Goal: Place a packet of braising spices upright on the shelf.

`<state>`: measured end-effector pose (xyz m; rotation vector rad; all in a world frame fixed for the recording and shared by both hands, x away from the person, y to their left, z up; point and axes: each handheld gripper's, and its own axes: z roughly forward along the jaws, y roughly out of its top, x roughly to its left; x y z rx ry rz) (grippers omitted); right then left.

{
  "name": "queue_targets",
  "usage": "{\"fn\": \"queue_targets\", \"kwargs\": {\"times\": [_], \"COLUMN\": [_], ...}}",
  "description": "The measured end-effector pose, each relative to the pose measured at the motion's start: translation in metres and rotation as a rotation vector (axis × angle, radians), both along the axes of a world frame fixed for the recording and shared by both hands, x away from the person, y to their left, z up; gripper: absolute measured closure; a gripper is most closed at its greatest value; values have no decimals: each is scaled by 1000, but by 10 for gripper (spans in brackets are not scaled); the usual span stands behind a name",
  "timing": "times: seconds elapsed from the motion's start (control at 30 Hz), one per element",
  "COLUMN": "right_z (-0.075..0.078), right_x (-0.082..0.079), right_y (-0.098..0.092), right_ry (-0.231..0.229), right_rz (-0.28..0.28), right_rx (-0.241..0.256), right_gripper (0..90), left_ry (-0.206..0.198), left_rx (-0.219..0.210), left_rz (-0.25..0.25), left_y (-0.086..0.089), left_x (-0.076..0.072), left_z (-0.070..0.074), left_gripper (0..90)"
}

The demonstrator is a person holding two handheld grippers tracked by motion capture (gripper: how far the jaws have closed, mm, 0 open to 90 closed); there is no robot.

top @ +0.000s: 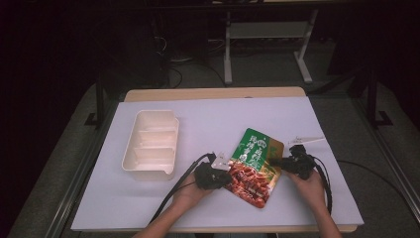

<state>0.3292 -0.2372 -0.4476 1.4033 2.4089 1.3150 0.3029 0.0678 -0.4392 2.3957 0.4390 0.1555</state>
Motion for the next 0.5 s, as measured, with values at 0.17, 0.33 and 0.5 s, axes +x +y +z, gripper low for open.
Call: {"fn": "queue_targets", "kwargs": {"times": [0.17, 0.33, 0.5], "right_z": [6, 17, 31], "right_x": [-3, -6, -6], "right_y": [-1, 0, 3], "right_ry": [-22, -55, -89], "right_rz": [0, 18, 38], "right_rx": [26, 33, 34], "right_gripper": [889, 890, 891], "left_ry": [8, 1, -26], "left_rx": [-54, -92, -137], "left_rz": [9, 10, 9], "left_y": [9, 23, 34], "left_x": [-7, -17, -31], "left_z": [6, 11, 14], "left_gripper": [765, 694, 654]}}
